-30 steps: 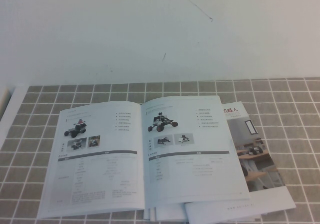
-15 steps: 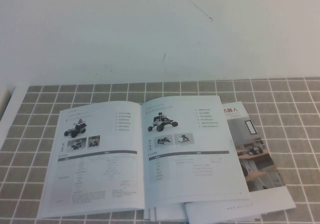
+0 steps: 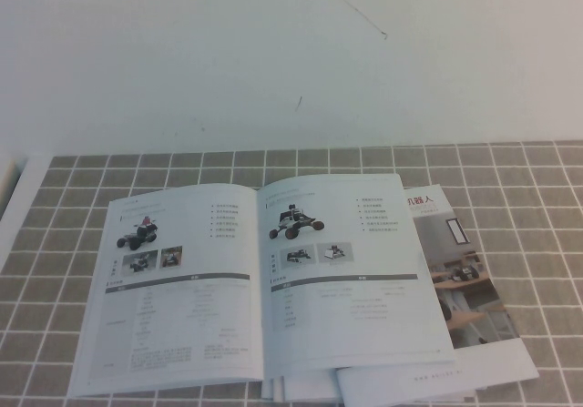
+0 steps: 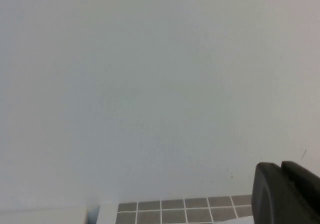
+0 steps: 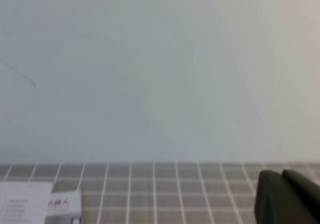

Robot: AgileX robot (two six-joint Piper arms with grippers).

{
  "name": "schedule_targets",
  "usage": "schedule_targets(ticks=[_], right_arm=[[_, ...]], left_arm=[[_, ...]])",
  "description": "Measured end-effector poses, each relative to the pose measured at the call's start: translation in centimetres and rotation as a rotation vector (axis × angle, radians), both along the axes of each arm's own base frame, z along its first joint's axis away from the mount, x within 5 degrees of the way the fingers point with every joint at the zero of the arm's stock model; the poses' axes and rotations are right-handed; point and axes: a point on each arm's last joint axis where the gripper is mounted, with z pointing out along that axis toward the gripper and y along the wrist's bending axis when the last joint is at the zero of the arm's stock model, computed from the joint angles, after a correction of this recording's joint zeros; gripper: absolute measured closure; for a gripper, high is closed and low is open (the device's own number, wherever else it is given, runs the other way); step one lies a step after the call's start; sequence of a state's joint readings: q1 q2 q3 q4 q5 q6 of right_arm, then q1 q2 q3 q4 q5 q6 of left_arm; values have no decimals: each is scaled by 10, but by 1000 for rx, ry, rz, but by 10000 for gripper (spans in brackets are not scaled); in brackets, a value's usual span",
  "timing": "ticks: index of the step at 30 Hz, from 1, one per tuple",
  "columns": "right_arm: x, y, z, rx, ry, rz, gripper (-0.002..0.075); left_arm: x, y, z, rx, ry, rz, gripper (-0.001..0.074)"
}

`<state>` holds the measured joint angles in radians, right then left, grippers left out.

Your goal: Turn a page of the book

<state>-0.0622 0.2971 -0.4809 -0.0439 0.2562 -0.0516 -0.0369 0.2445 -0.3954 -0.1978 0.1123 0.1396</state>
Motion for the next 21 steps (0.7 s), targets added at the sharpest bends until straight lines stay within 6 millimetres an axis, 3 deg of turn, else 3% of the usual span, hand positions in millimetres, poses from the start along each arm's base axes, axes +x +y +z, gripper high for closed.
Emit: schedule_targets(ticks=[5,12,17,21], right_arm=[[37,3,10,104,256,44,729],[89,10,-7,232,429,117,729],[115,19,-14,167,558,263,729],[143,27,-19,135,708,415,729]], left_arm=[[39,-1,-2,-20,127,7,738],[97,-4,-12,-116,404,4,738],[142,-10,-9,-137,558,-15,738],[177,-27,-16,-118,665,-75,738]])
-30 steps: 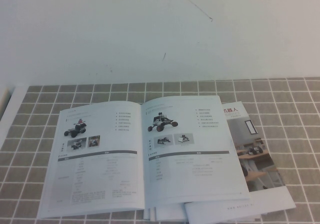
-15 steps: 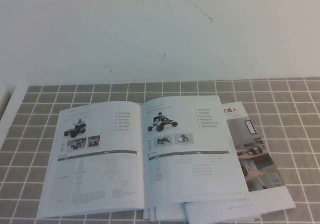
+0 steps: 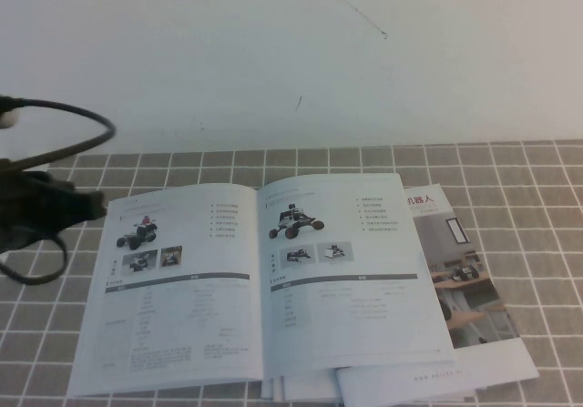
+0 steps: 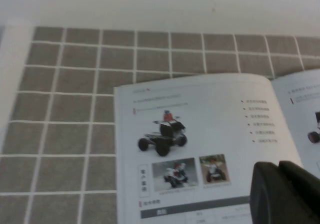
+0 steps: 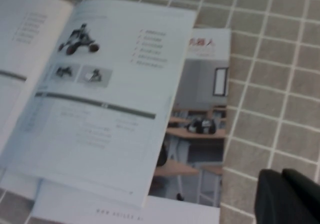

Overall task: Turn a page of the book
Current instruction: Open the closed book

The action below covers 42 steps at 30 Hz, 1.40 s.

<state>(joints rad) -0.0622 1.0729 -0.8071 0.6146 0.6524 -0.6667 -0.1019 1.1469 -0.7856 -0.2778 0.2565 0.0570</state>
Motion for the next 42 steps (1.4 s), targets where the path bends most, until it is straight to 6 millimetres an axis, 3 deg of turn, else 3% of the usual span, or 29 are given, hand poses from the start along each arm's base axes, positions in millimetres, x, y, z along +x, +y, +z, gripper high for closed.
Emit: schedule_targets(ticks=[6,11,20,24,31,36,42], right_arm=[[39,8,-13,21,145,182,729],[64,20,-37,64,197,256,729],[100,102,-69,31,191,443,729],[123,120,-72,41,213,487,685],[152,124,-85,1,315,441,437],[157,121,-96,-25,375,381,392],[162,120,-122,-37,464,338,356]], left_arm=[[34,-36,-20,15,105,-117,738],[54,-50,-41,12,193,-141,738],[86,-62,-71,19,386,-174,738],[104,-67,-82,17,416,-175,738],[117,-72,-116,17,549,-188,738],[120,-73,-141,40,618,-203,738],[121,-73,-150,45,639,-203,738]])
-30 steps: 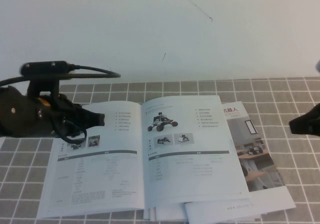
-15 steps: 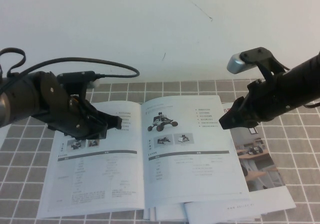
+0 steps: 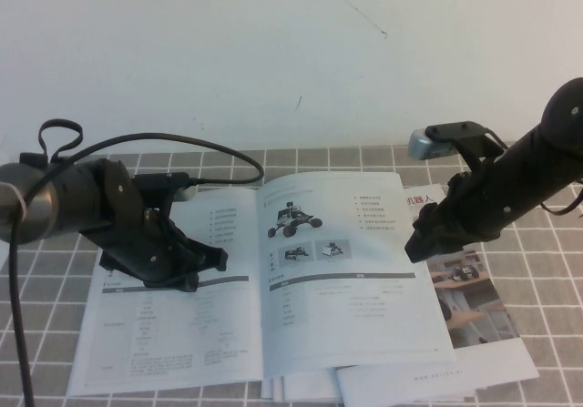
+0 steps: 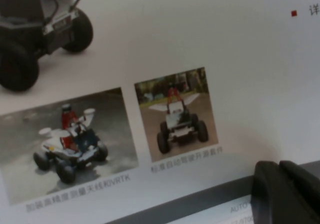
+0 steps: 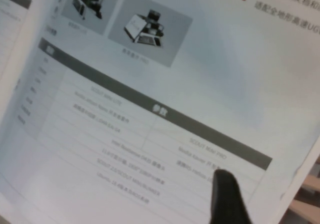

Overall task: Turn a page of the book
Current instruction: Open the closed book

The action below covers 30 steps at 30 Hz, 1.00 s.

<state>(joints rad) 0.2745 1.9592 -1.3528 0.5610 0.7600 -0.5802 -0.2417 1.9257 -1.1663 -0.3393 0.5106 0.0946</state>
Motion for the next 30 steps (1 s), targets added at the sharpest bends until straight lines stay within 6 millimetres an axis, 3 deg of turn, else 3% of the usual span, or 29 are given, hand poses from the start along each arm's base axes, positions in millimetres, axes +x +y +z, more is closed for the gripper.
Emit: schedule_targets(ticks=[19,30], right_arm=[[6,2,-43,-23,102,-14,333],[7,10,-47,82,131,-48,333]], left_arm=[[1,0,0,0,-2,0,738],[1,0,1,-1,-2,0,738]])
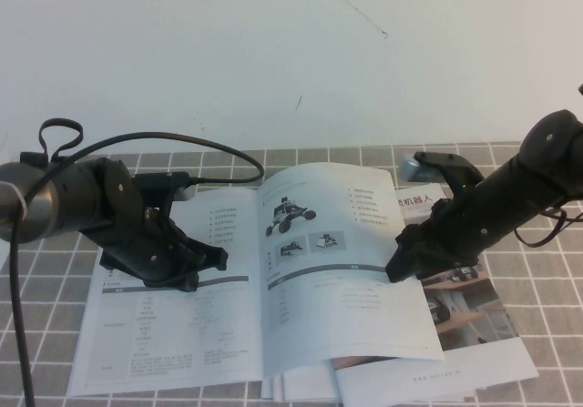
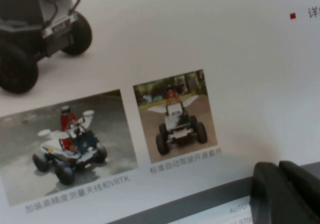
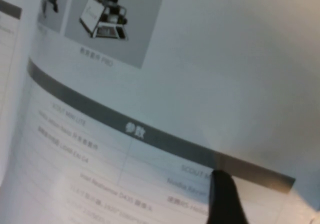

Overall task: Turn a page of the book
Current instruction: Open the closed book

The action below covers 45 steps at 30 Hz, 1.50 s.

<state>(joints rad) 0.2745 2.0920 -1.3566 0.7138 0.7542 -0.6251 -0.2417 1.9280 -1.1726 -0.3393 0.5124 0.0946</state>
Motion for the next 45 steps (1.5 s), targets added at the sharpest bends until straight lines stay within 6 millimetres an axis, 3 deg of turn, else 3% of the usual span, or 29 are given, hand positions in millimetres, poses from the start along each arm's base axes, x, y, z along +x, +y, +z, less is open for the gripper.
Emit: schedule_targets(ticks=[15,22,26,33,37,45], right_arm=[[-1,13,6,175,15,18,333],[6,20,26,233,-8,81,333],[14,16,33,155,-54,117,333],[17,0,17,-69,-17,72,333],[18,-1,2,-93,15,58,333],[19,-1,2,-92,27,28,333]], left_arm=[[0,0,0,0,0,0,738],[0,0,0,0,0,0,738],[0,0,0,0,0,0,738],[0,0,0,-1,0,1,738],[0,0,0,-1,0,1,738],[0,0,0,-3,1,2,738]])
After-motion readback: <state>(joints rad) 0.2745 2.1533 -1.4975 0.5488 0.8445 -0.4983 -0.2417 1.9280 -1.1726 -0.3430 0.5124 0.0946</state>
